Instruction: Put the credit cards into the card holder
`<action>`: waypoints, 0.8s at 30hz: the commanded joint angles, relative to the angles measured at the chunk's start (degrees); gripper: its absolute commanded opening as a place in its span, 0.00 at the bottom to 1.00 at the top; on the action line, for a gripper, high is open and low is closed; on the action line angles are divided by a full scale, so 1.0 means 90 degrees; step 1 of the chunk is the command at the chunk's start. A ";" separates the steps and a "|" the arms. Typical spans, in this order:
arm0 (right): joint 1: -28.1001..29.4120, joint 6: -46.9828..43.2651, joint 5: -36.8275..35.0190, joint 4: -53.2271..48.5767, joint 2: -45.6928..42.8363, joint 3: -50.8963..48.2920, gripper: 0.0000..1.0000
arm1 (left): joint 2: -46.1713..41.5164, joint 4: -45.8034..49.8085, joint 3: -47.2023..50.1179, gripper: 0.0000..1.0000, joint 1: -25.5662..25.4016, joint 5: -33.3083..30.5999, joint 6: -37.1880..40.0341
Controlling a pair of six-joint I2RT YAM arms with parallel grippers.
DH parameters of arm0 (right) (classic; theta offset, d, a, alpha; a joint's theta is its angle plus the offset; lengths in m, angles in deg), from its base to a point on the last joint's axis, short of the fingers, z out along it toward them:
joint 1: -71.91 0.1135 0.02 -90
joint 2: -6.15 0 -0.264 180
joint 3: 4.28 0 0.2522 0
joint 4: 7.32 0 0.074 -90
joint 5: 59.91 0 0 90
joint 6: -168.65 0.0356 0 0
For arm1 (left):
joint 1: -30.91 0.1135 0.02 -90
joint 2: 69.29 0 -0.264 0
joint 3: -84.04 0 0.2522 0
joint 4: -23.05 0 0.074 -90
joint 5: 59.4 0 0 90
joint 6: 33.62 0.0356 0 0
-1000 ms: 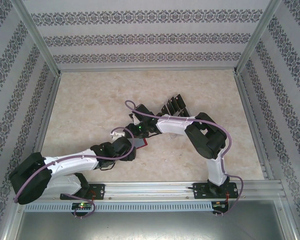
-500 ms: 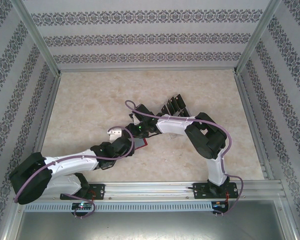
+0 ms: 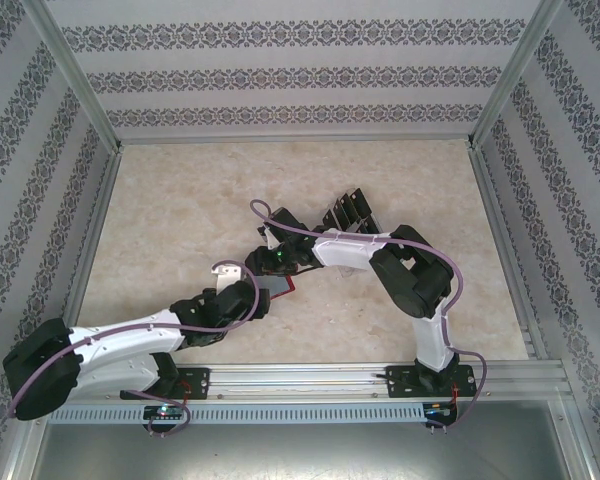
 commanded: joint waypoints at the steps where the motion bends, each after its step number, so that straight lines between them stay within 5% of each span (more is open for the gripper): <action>1: 0.0023 0.0075 0.0124 0.0090 0.0049 0.0022 0.49 | 0.0125 -0.0065 0.0084 1.00 -0.0166 -0.0099 -0.0090; 24: 0.0028 0.0075 0.0140 0.0109 -0.0028 -0.0090 0.49 | 0.1193 -0.0587 -0.0285 1.00 -0.0285 -0.0996 0.0112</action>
